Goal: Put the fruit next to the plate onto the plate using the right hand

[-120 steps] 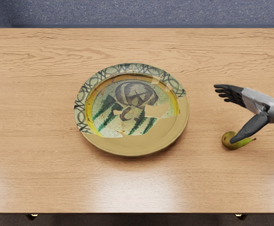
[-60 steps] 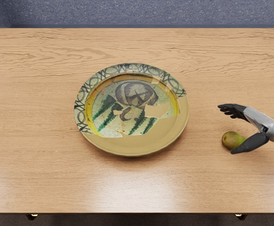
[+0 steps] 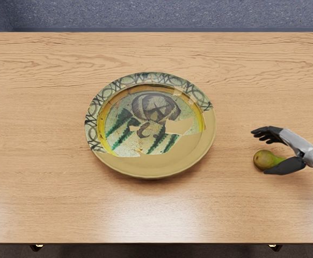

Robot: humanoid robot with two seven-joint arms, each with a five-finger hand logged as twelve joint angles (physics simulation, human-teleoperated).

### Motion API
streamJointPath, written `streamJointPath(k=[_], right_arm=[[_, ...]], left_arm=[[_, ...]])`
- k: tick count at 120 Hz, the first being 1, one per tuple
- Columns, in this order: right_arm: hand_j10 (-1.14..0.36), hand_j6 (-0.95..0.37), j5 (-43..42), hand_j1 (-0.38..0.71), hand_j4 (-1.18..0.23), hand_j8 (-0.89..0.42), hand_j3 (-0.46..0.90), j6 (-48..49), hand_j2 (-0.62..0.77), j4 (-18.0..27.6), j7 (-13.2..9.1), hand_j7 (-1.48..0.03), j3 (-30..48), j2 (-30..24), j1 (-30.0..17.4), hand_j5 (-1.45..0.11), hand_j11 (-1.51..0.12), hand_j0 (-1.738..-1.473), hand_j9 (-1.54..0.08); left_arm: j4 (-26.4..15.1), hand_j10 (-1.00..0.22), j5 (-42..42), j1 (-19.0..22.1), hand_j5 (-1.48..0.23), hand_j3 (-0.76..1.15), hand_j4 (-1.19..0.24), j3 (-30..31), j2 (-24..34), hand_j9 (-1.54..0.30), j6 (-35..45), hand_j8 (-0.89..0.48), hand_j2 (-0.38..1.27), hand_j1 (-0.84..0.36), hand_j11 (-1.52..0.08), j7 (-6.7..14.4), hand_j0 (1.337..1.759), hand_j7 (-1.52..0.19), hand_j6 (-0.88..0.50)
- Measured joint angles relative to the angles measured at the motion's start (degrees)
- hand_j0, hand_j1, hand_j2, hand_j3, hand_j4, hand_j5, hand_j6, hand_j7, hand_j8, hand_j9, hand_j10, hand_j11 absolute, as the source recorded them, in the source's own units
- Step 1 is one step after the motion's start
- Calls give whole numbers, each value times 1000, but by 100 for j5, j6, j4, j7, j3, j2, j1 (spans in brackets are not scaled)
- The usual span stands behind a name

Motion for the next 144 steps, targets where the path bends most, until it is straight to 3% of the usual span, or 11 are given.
streamJointPath(k=[44, 75, 89, 105, 144], right_arm=[[-367, -385, -46, 138, -371, -369, 0, 5, -189, -257, 76, -496, -122, 176, 20, -515, -522, -1657, -519], [-394, -443, -49, 183, -439, -434, 0, -4, -116, -340, 159, -570, -172, 243, 22, -575, -510, -1658, -575], [-480, -509, -50, 218, -507, -403, 0, -5, -30, -346, 226, -655, -171, 229, 23, -657, -623, -1657, -660], [-467, -556, -40, 233, -599, -392, 0, -2, 64, -343, 262, -775, -150, 209, 39, -778, -767, -1655, -785], [-419, -535, 540, 172, -716, -357, -1, 637, -22, -317, 232, -932, -77, 85, 506, -940, -950, -1648, -950]], left_arm=[[2, 0, 0, 0, 0, 0, 0, -1, 0, 0, 0, 0, 0, 349, 0, 0, 1658, 0, 0], [0, 0, 0, 0, 0, 0, 0, 0, 0, 0, 0, 0, 0, 349, 0, 0, 1658, 0, 0], [1, 0, 0, 0, 0, 0, 0, 0, 0, 0, 0, 0, 0, 349, 0, 0, 1658, 0, 0], [-1, 0, 0, 0, 0, 0, 0, 0, 0, 0, 0, 0, 0, 349, 0, 0, 1658, 0, 0], [-2, 0, 0, 0, 0, 0, 0, 0, 0, 0, 0, 0, 0, 349, 0, 0, 1658, 0, 0]])
